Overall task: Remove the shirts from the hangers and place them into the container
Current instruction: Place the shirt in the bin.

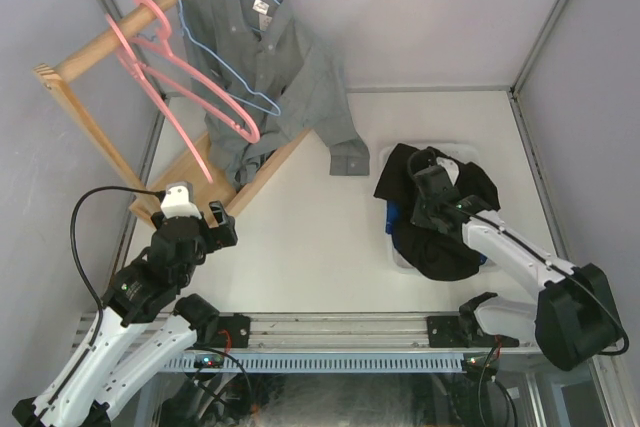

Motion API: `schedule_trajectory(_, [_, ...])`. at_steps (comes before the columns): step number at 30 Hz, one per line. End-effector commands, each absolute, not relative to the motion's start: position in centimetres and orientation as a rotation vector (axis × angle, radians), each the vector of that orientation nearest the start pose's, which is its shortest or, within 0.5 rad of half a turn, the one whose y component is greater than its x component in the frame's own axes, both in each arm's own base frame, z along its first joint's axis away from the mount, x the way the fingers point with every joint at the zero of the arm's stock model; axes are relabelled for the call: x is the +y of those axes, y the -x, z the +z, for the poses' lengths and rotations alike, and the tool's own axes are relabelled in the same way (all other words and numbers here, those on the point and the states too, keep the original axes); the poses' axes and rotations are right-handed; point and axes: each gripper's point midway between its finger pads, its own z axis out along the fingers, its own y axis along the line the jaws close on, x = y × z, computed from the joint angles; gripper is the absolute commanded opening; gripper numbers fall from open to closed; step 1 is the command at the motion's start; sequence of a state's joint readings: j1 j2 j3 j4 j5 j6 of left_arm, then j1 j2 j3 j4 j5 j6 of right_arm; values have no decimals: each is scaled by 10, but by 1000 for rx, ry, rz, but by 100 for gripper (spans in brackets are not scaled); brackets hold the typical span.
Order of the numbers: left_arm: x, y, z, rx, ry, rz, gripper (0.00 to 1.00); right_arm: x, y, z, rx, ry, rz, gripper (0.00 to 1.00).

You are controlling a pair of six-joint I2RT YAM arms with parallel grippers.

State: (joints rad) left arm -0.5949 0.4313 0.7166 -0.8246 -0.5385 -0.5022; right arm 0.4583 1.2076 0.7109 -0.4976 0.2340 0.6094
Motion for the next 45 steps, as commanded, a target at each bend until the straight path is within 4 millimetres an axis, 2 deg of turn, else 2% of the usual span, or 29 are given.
schedule_trajectory(1, [-41, -195, 202, 1995, 219, -118, 100, 88, -247, 73, 2525, -289, 117, 19])
schedule_trajectory(3, [-41, -195, 202, 1995, 218, -120, 100, 72, -253, 73, 2506, -321, 90, 23])
schedule_trajectory(4, [-41, -195, 202, 1995, 219, -119, 100, 66, -253, 65, 2523, -316, 99, 30])
schedule_trajectory(9, [-41, -194, 202, 1992, 220, -121, 100, 69, -248, 30, 2656, -386, 265, 34])
schedule_trajectory(11, [-40, -194, 203, 1989, 223, -120, 100, 59, -255, 27, 2641, -446, 223, 35])
schedule_trajectory(13, [-40, -194, 203, 1987, 225, -121, 100, 53, -265, 34, 2597, -500, 242, 39])
schedule_trajectory(16, [-40, -194, 203, 1987, 223, -123, 100, 41, -282, 64, 2517, -502, 221, 41])
schedule_trajectory(20, [-41, -194, 203, 1991, 220, -124, 100, 33, -306, 130, 2341, -397, 197, 49])
schedule_trajectory(24, [-41, -195, 203, 1991, 221, -123, 100, 51, -307, 195, 2188, -225, 320, 58])
schedule_trajectory(28, [-40, -195, 203, 1991, 223, -119, 100, 73, -294, 242, 2047, -94, 459, 63])
schedule_trajectory(33, [-41, -195, 202, 1995, 218, -120, 100, 96, -277, 271, 1967, -18, 617, 64])
schedule_trajectory(37, [-42, -195, 203, 1995, 216, -124, 100, 139, -259, 306, 1831, 151, 901, 64])
schedule_trajectory(39, [-42, -195, 203, 1995, 214, -126, 100, 156, -256, 321, 1769, 219, 978, 64])
schedule_trajectory(42, [-42, -195, 203, 1991, 215, -127, 100, 182, -255, 339, 1667, 336, 1013, 63])
schedule_trajectory(45, [-41, -195, 203, 1988, 217, -127, 100, 207, -263, 350, 1559, 443, 939, 63])
